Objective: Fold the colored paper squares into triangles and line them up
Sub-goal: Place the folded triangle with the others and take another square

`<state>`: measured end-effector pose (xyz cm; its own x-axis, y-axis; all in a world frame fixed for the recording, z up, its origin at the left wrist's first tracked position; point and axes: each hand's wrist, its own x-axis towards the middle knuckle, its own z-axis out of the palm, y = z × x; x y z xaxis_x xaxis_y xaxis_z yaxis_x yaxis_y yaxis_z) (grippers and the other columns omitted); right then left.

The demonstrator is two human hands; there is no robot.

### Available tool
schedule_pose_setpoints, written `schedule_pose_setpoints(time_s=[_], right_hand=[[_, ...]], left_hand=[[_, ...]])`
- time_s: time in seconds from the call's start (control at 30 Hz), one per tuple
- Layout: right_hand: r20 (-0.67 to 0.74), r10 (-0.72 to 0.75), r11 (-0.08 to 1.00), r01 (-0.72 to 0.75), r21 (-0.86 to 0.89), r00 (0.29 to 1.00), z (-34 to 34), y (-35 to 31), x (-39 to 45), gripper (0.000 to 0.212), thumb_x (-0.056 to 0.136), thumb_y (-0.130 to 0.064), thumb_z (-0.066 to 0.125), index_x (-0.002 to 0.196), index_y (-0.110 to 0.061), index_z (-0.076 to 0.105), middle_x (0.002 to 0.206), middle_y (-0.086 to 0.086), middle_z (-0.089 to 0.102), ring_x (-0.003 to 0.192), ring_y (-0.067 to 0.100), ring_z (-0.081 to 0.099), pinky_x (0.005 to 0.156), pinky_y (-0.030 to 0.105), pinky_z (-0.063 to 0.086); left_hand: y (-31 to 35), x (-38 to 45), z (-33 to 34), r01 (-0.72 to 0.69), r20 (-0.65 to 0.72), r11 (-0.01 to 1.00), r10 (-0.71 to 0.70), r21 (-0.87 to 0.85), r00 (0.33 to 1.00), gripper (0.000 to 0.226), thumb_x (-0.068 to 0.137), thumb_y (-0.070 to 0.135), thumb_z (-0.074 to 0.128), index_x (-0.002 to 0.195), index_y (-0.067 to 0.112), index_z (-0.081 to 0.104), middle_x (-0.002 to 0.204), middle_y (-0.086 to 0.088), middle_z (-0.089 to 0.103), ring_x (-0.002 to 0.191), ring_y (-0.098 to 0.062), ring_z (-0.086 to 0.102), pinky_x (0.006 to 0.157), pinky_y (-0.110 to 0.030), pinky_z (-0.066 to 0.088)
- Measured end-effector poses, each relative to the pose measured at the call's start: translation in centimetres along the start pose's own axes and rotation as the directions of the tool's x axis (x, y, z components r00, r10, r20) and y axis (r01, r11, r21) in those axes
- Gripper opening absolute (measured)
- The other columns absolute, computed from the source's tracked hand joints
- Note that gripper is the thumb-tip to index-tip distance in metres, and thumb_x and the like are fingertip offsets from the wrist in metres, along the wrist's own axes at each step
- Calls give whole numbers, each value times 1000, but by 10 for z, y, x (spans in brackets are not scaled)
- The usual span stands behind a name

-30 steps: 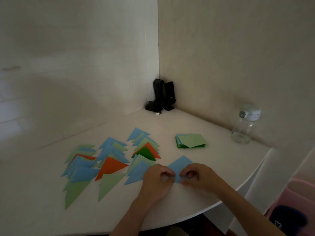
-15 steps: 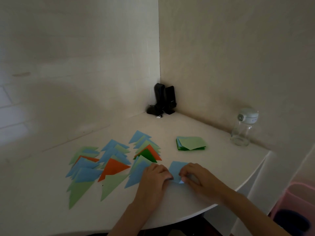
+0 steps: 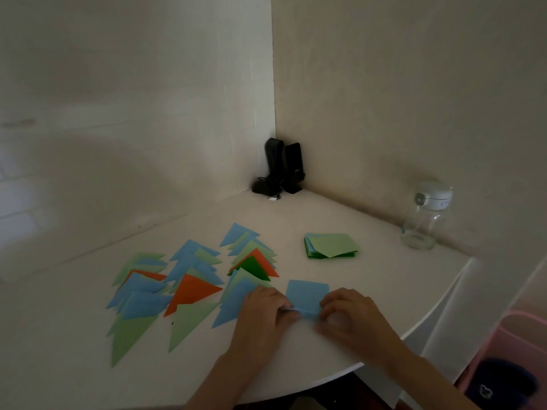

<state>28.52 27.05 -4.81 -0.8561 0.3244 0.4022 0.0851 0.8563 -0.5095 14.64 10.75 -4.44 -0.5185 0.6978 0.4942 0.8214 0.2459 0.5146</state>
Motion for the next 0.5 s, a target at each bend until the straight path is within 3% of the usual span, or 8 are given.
schedule_pose_setpoints(time_s=[0.13,0.33,0.5], right_hand=[[-125,38,997,-45,-59,991,10,-6,6,27,73,-55,54,65,-30,63,87,-19,56,81,9,58,68,41,50],[-188,118,981,-144,-132,975,17,-14,9,27,68,-57,56,54,-34,55,82,-16,52,77,8,55,64,33,46],[-105,203,972,-213,-96,974,14,-17,10,33,68,-42,75,58,-39,44,89,-16,50,88,8,51,75,32,39]], left_hand=[[3,6,0,43,-33,997,-41,62,999,40,72,59,53,71,21,65,78,9,54,84,-12,44,74,-31,39],[10,12,4,204,18,957,-212,207,977,66,60,78,43,80,20,69,87,7,50,89,-11,32,79,-25,30],[7,17,1,263,75,952,-277,159,958,31,69,53,72,79,30,53,86,13,47,91,-11,35,82,-23,30]])
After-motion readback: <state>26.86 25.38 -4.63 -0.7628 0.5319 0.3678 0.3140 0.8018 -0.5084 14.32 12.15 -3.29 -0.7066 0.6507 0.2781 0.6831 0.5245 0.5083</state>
